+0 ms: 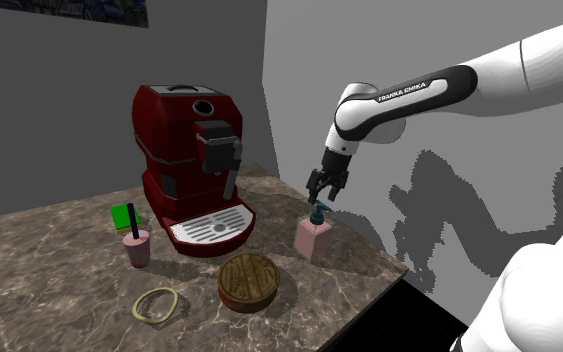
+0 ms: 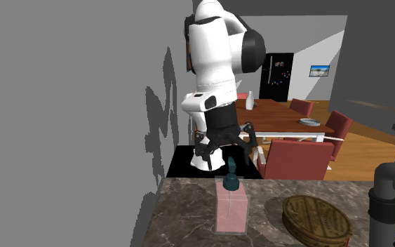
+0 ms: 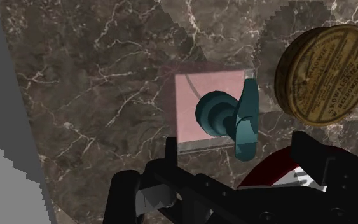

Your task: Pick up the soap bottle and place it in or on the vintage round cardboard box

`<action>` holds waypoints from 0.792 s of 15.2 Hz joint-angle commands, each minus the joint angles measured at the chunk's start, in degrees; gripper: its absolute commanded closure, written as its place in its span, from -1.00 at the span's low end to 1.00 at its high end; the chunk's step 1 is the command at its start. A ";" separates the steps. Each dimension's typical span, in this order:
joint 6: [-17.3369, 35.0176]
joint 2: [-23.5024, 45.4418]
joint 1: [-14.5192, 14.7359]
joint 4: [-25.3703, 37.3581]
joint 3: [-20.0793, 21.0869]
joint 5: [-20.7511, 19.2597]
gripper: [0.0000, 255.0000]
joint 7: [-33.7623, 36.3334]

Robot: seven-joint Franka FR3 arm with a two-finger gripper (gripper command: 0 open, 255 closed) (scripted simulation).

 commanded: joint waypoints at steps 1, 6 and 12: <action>1.55 0.82 0.15 -0.73 0.07 0.33 -1.00 -0.26; 5.18 2.63 0.54 -2.56 0.32 1.15 -1.00 -0.75; 5.18 2.64 0.54 -2.55 0.32 1.16 -1.00 -0.75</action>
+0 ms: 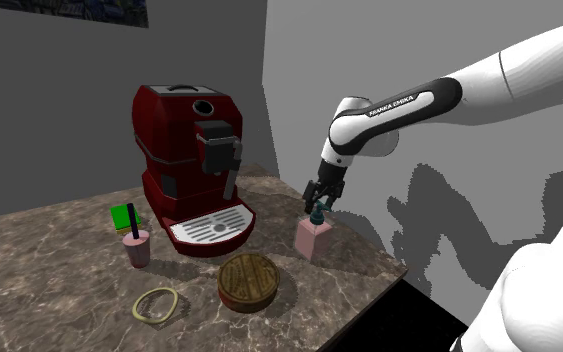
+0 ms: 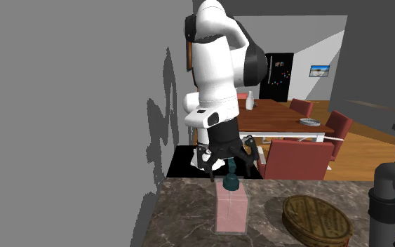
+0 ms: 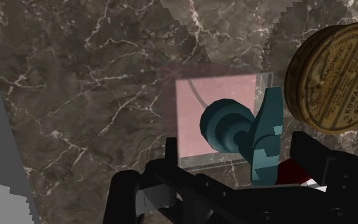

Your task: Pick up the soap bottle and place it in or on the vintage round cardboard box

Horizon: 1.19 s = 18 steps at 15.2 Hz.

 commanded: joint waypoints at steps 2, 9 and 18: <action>0.00 0.00 0.00 0.00 0.00 0.00 1.00 0.00; 0.00 0.01 -0.01 0.01 -0.01 0.00 1.00 -0.02; -5.46 -2.61 -0.23 2.99 0.08 -1.10 1.00 1.45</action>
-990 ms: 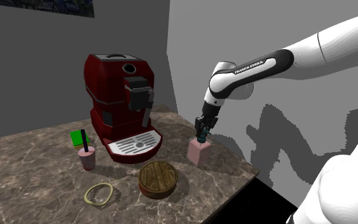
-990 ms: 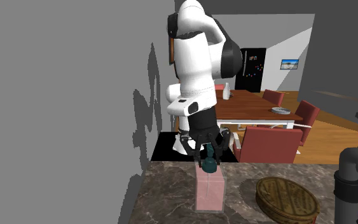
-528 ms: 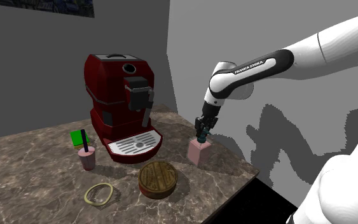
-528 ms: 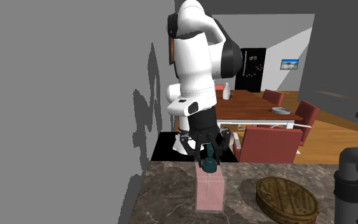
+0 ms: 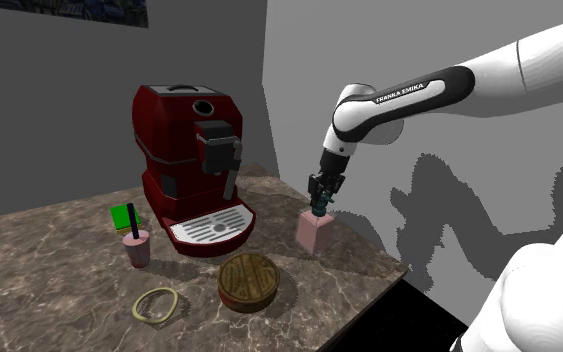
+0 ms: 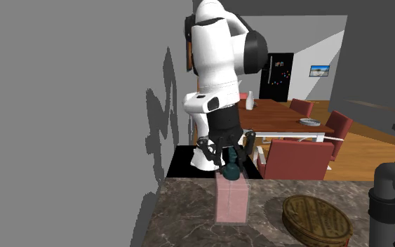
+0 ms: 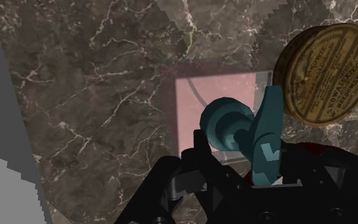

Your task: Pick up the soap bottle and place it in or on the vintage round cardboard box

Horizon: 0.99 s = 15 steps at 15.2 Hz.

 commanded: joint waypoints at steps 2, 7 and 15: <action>-2.32 -1.07 -0.05 1.31 0.08 -0.38 1.00 0.65; -6.19 -2.39 -0.16 3.93 0.13 -0.92 1.00 1.51; -12.31 -3.82 -0.27 8.73 0.17 -1.54 1.00 2.73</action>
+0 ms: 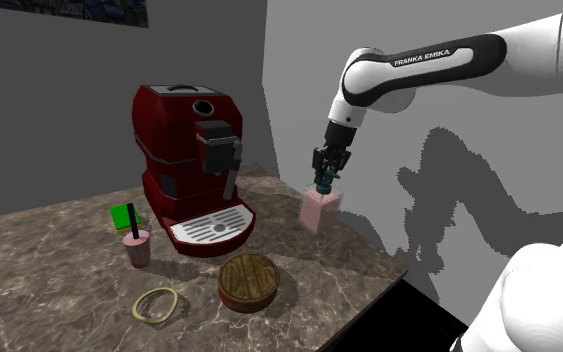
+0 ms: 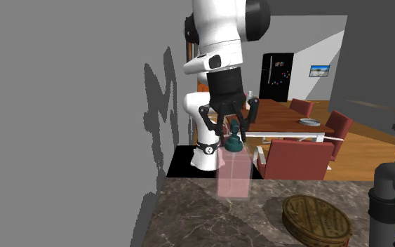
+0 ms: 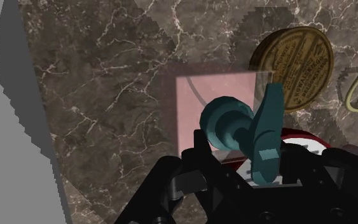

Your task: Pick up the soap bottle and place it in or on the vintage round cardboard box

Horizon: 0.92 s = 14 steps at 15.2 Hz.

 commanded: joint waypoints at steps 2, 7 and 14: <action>-1.68 -0.34 0.53 1.58 0.86 0.06 1.00 1.65; -2.60 0.45 3.32 4.50 5.20 0.98 1.00 8.61; -4.10 3.99 7.00 11.27 10.99 1.49 1.00 18.30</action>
